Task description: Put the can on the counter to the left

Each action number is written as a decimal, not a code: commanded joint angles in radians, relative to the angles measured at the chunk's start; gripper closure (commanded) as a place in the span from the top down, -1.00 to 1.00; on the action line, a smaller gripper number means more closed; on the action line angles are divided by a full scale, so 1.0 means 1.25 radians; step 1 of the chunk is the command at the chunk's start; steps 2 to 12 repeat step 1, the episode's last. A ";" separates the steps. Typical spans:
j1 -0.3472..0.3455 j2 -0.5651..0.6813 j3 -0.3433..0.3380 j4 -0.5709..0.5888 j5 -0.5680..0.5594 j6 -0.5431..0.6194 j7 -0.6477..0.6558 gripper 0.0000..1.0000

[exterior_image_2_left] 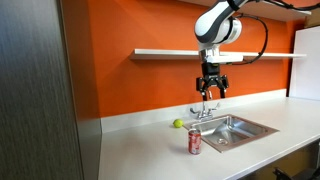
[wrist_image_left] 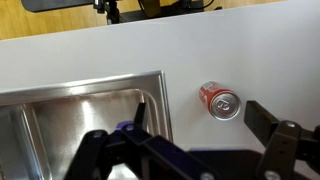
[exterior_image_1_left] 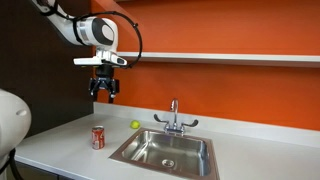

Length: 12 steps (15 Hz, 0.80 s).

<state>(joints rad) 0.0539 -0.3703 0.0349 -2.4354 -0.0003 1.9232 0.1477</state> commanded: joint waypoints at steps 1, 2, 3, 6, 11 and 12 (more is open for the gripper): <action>-0.009 -0.004 0.008 -0.002 0.003 -0.002 -0.002 1.00; -0.009 -0.004 0.008 -0.002 0.003 -0.002 -0.002 1.00; -0.009 -0.004 0.008 -0.002 0.003 -0.002 -0.002 1.00; -0.009 -0.004 0.008 -0.002 0.003 -0.002 -0.002 1.00; -0.009 -0.004 0.008 -0.002 0.003 -0.002 -0.002 1.00; -0.009 -0.004 0.008 -0.002 0.003 -0.002 -0.002 1.00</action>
